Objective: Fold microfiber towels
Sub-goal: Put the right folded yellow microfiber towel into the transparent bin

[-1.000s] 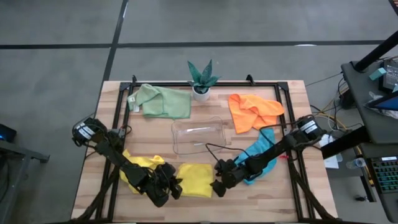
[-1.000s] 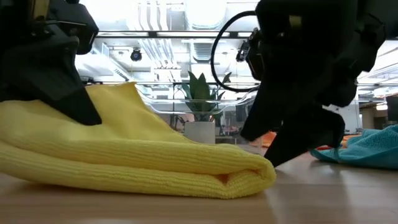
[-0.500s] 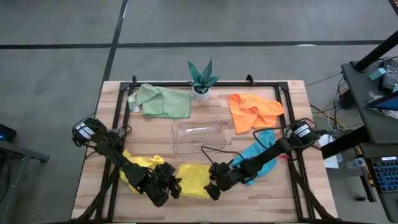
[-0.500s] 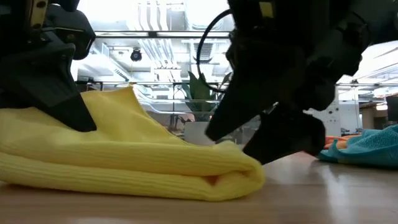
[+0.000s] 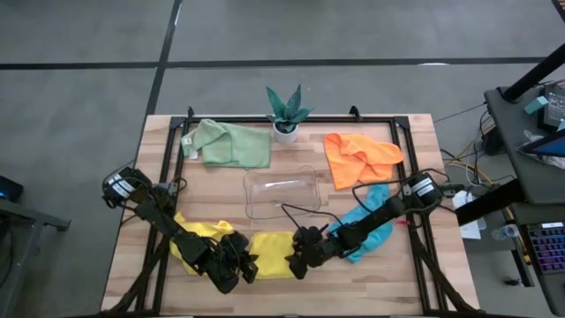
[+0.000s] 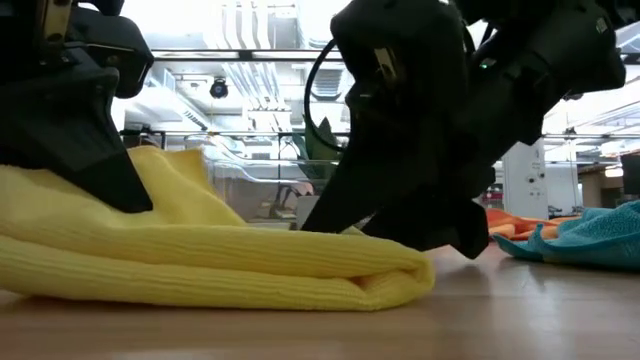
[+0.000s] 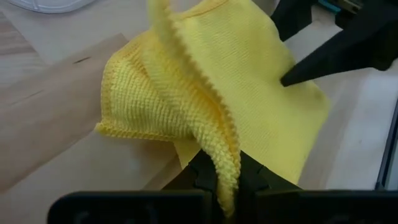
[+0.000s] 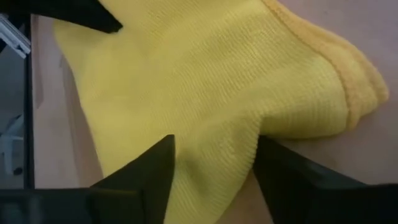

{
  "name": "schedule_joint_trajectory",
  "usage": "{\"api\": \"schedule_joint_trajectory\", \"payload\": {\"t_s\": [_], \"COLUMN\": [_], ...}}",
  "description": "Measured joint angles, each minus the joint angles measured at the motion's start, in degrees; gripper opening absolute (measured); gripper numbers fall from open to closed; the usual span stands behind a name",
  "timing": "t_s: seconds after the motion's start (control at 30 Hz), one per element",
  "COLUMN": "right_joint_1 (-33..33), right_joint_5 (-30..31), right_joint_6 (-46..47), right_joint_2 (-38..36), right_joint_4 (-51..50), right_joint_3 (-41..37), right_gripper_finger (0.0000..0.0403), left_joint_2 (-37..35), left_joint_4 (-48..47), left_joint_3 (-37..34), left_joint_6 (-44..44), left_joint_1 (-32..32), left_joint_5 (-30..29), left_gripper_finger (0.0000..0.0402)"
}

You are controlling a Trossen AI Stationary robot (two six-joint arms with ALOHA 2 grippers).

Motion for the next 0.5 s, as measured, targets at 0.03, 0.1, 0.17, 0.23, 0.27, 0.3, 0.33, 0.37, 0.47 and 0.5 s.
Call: {"api": "schedule_joint_trajectory", "payload": {"t_s": [0.03,0.1,0.17,0.23,0.27,0.3,0.33,0.37,0.47,0.5], "right_joint_1": [-0.05,-0.05,-0.05,-0.06,-0.05,-0.05,-0.04,-0.01,0.10,0.10], "right_joint_5": [-0.05,0.03,-0.02,-0.19,-0.19,-0.19,-0.19,-0.17,-0.15,-0.15], "right_joint_6": [-0.27,-1.56,-3.24,-5.08,-5.90,-7.00,-7.91,-8.62,-10.64,-11.19], "right_joint_2": [0.14,0.29,0.29,0.22,0.02,-0.27,-0.58,-1.06,-2.66,-3.30], "right_joint_4": [0.01,0.11,0.39,0.90,0.94,1.02,1.08,1.08,0.78,0.42], "right_joint_3": [0.00,0.02,0.00,0.00,-0.01,-0.02,-0.02,-0.02,-0.02,-0.02], "right_gripper_finger": [0.0175,0.0147,0.0116,0.0086,0.0070,0.0056,0.0042,0.0029,0.0014,0.0014], "left_joint_2": [0.00,0.00,0.00,0.00,0.00,0.00,0.00,0.00,-0.27,-0.57], "left_joint_4": [-0.02,0.01,0.00,0.03,0.03,0.03,0.04,0.03,0.20,0.23], "left_joint_3": [0.00,0.00,0.00,0.00,0.00,0.00,0.02,0.10,0.73,0.95], "left_joint_6": [0.00,0.03,0.23,0.26,0.35,0.46,0.50,0.81,2.12,2.21], "left_joint_1": [0.00,0.00,0.00,0.00,0.00,0.00,0.00,-0.02,-0.13,-0.12], "left_joint_5": [0.04,0.03,-0.18,-0.48,-0.70,-0.81,-0.92,-1.12,-1.77,-1.89], "left_gripper_finger": [0.0000,0.0000,0.0000,0.0000,0.0000,0.0000,0.0000,0.0000,0.0000,0.0000]}}
